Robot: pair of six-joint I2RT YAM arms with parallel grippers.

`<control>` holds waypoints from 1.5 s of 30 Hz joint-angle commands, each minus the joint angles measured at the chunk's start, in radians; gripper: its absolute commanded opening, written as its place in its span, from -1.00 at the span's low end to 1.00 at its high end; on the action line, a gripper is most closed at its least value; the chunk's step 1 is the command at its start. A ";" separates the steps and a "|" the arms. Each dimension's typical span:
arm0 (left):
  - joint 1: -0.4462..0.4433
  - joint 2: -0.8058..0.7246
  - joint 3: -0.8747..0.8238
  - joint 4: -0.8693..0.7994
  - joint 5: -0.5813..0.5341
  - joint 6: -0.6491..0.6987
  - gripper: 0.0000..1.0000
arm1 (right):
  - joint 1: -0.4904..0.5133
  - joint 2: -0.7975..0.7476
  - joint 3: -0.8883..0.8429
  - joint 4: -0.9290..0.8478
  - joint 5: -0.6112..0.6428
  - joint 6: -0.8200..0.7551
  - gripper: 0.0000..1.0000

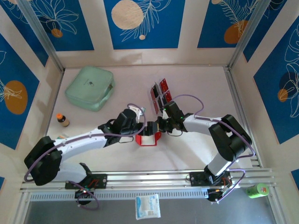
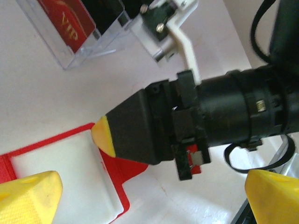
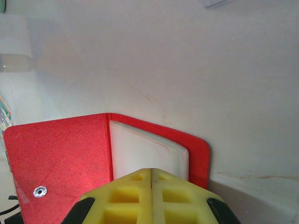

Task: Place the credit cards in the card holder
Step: Flip over the card slot on the card holder.

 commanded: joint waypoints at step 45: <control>-0.008 0.174 -0.061 -0.210 -0.254 0.238 1.00 | 0.076 0.133 0.065 -0.024 -0.055 -0.032 -1.00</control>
